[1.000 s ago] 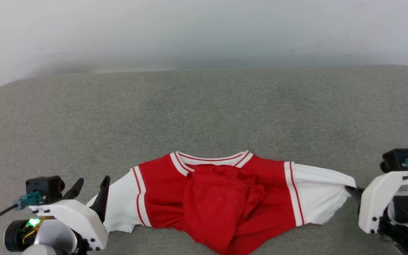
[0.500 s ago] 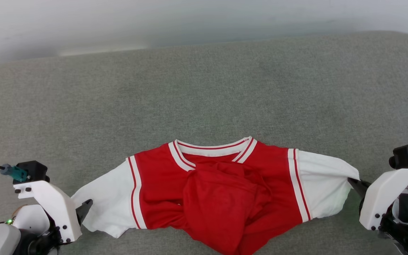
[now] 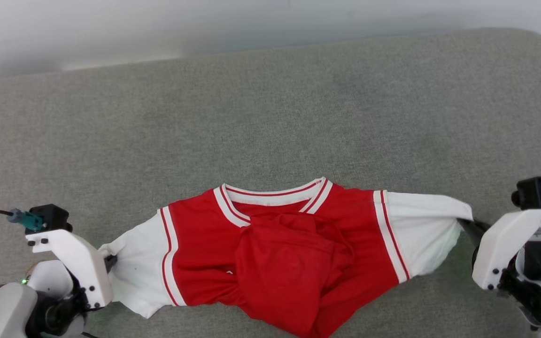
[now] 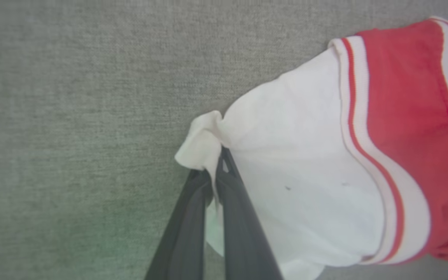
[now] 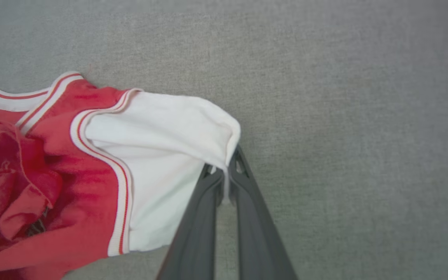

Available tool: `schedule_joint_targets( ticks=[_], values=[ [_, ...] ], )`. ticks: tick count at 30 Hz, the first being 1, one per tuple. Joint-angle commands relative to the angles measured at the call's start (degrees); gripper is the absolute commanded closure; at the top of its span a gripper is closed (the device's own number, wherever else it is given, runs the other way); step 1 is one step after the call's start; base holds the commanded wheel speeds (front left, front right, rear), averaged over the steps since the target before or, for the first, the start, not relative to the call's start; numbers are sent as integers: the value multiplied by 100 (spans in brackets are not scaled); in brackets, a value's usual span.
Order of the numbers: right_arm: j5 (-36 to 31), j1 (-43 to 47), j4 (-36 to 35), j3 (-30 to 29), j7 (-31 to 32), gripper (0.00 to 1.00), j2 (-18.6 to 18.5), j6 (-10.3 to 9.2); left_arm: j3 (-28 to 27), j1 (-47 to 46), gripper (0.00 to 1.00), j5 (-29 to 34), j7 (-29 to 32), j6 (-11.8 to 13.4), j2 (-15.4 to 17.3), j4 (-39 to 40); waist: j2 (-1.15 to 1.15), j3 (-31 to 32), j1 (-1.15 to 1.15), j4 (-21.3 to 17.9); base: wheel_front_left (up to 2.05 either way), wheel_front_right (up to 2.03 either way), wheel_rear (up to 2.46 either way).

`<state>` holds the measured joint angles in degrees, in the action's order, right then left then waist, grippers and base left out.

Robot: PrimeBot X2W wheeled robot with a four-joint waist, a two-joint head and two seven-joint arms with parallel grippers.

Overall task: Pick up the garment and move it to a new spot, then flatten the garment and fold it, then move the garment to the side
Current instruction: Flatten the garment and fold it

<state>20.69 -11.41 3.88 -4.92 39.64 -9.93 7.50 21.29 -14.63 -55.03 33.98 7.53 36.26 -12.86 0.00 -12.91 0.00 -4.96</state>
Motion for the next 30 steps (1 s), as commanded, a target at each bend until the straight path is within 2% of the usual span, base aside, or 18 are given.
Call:
schedule_joint_targets(
  ticks=[1,7,12,18,24,30],
  values=[
    [-43,-103,-6,0,-69,100,-48,-2,64,-33,100,16,-44,-23,-111,-64,0,107,0,32,0,0,0],
    [-186,-564,213,113,-548,100,-230,-3,-50,-599,100,604,-1047,-36,-166,-156,0,567,0,135,0,0,0],
    [-295,-1202,700,102,-989,100,-251,-2,-155,-1199,100,885,-1747,-28,-385,-304,0,870,0,213,0,0,0],
    [-297,-2231,1436,329,-1374,100,-323,-3,-198,-2116,100,1125,-2358,-173,-649,-670,0,951,0,274,0,0,0],
    [-170,-3506,2197,638,-1692,100,-431,-3,-245,-3297,100,1152,-2737,-400,-952,-1283,0,623,0,333,0,0,0],
    [-400,-4998,2864,569,-2211,100,-360,-2,-427,-4757,100,1311,-3311,-593,-1041,-1905,0,-148,0,282,0,0,0]
  ],
)
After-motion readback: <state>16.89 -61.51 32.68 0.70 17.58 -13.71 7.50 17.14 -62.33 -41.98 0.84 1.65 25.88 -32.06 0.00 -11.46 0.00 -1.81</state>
